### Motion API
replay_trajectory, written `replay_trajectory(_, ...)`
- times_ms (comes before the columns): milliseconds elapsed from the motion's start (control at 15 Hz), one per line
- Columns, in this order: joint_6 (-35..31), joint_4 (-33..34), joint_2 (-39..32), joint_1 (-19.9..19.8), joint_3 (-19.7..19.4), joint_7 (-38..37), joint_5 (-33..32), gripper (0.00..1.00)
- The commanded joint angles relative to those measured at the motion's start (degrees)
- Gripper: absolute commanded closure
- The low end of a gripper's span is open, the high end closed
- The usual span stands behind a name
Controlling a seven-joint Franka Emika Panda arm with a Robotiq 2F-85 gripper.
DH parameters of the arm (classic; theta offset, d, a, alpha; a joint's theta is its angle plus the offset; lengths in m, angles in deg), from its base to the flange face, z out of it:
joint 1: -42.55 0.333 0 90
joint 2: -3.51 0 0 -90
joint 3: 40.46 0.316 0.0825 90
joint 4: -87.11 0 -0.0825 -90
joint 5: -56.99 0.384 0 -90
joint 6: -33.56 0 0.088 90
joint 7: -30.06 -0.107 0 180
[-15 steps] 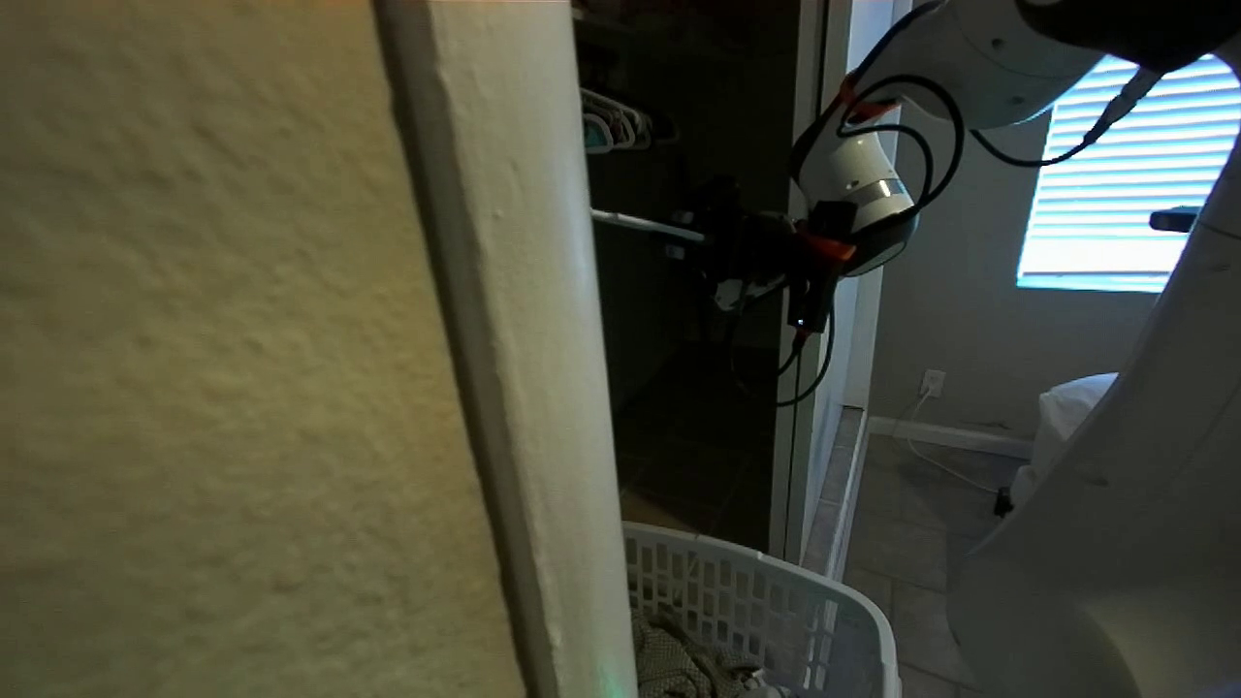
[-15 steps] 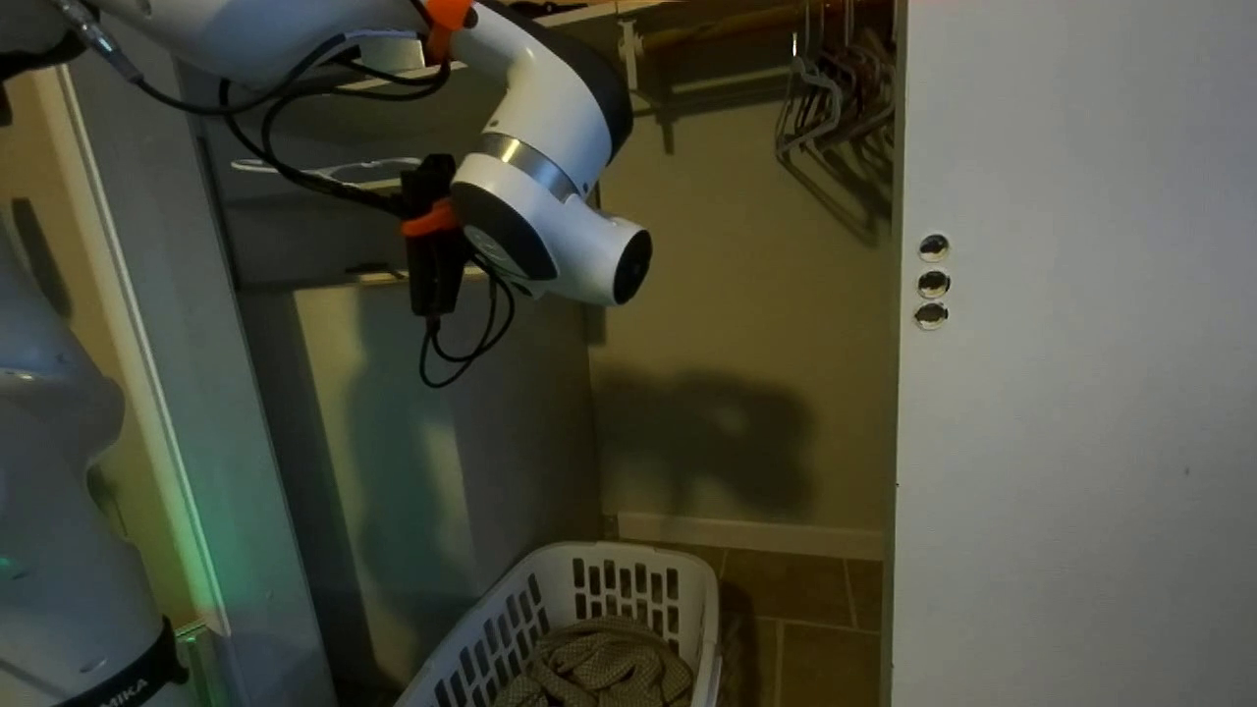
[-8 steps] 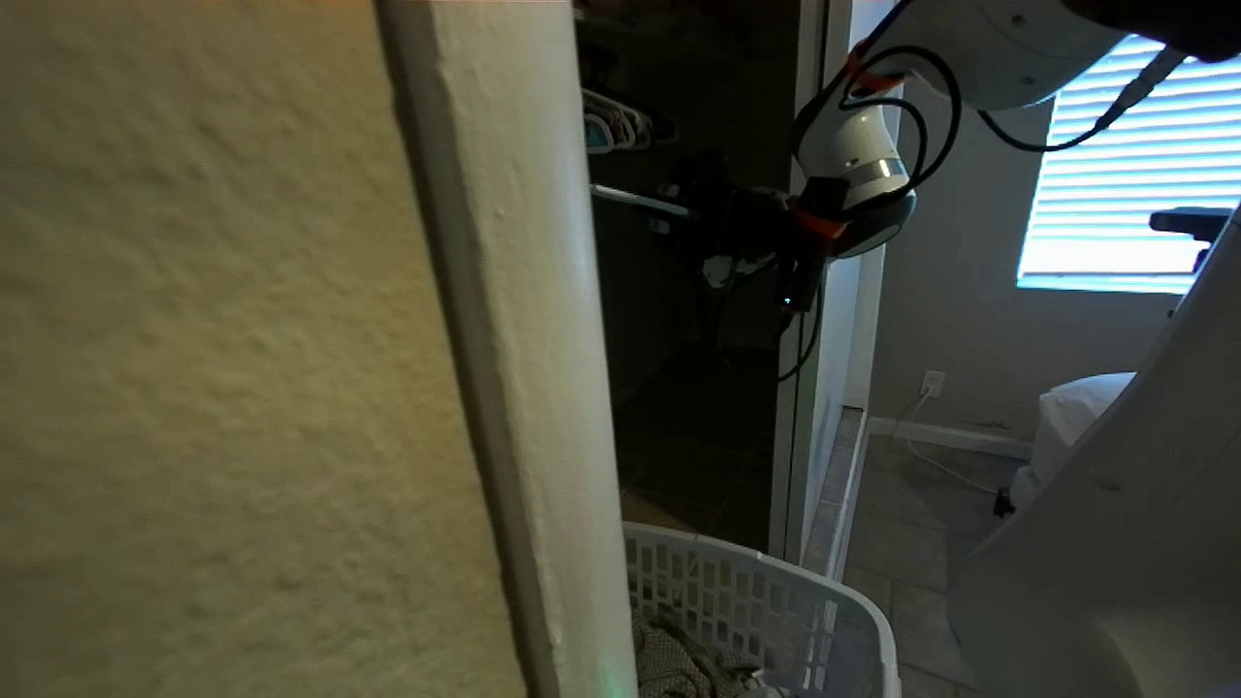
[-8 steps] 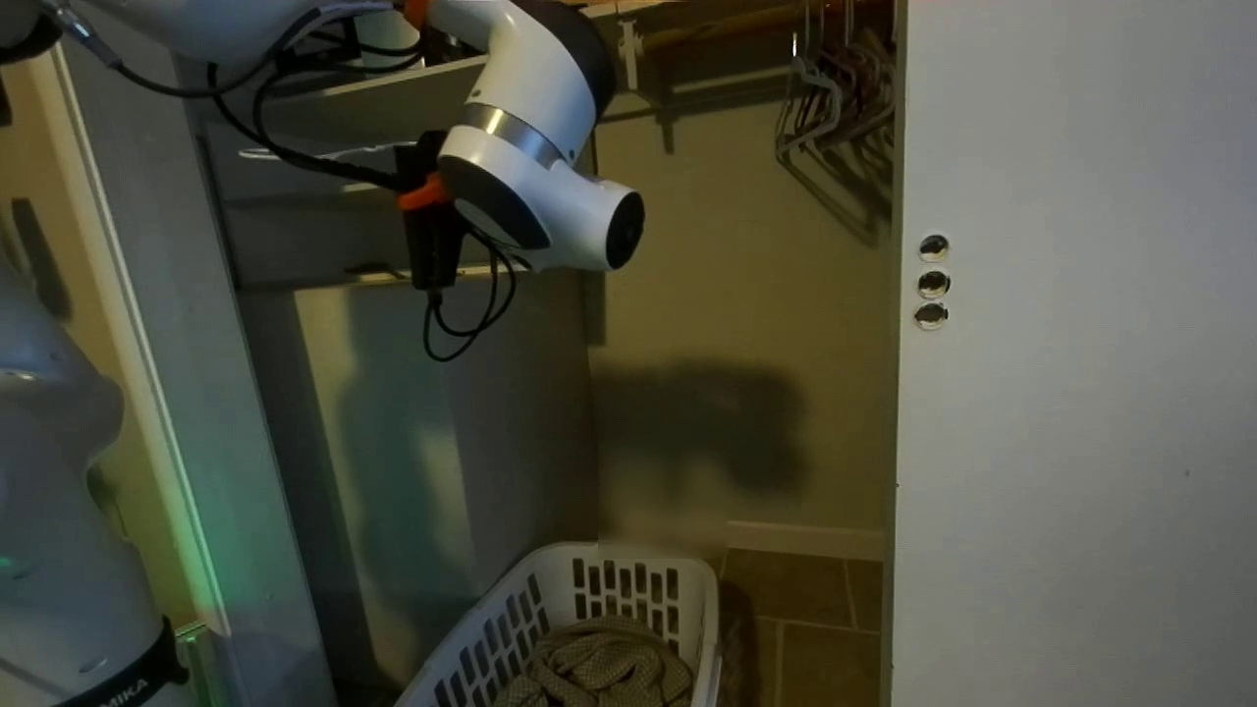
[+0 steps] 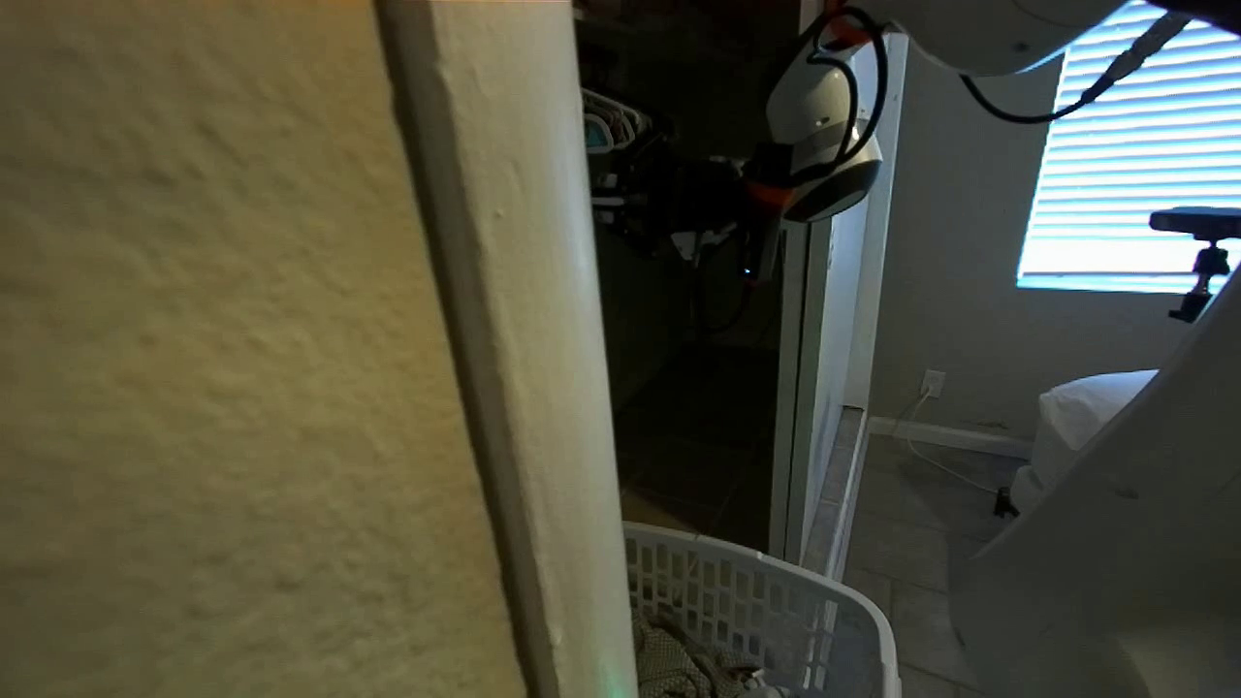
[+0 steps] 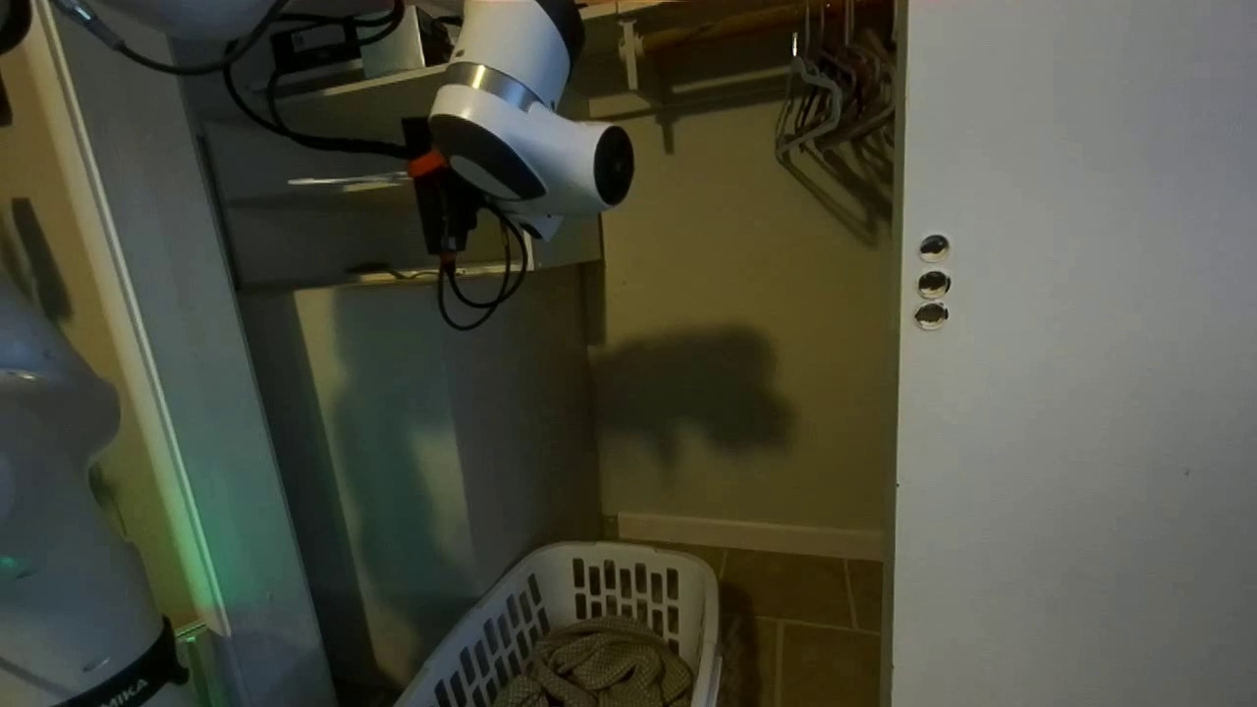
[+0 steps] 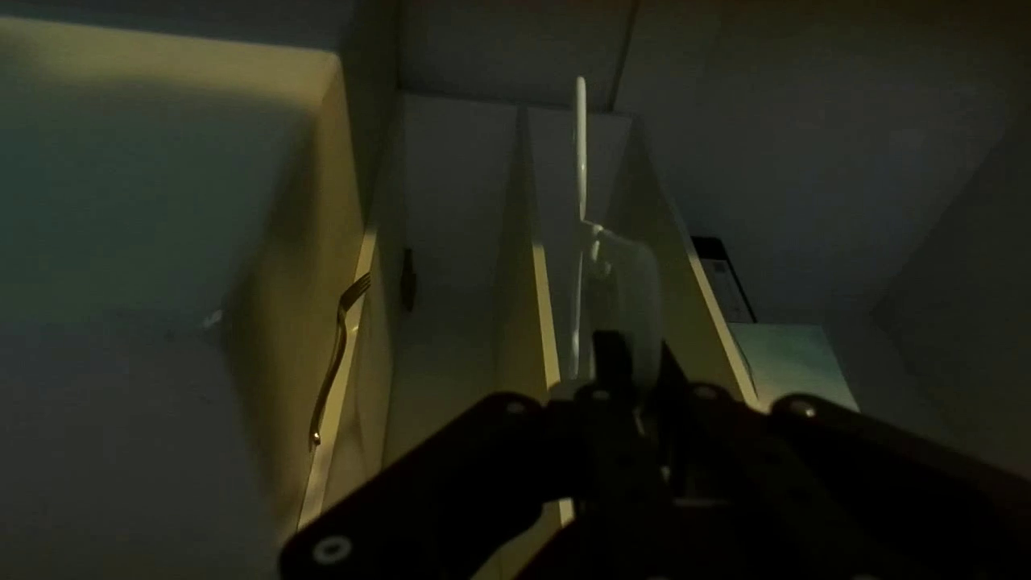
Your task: Move the coat hanger to the shelf above
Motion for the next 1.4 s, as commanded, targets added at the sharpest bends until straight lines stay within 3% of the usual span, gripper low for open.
replay_trajectory(0, -3.6, 2.5, 1.4, 1.5, 1.4, -4.6, 1.6, 0.98)
replay_trajectory(600, -10.0, 6.5, 1.7, 4.4, 4.0, -12.0, 6.8, 0.98)
replay_trajectory(1333, -22.4, 10.2, 1.0, 8.8, 9.0, -19.3, 10.8, 0.98)
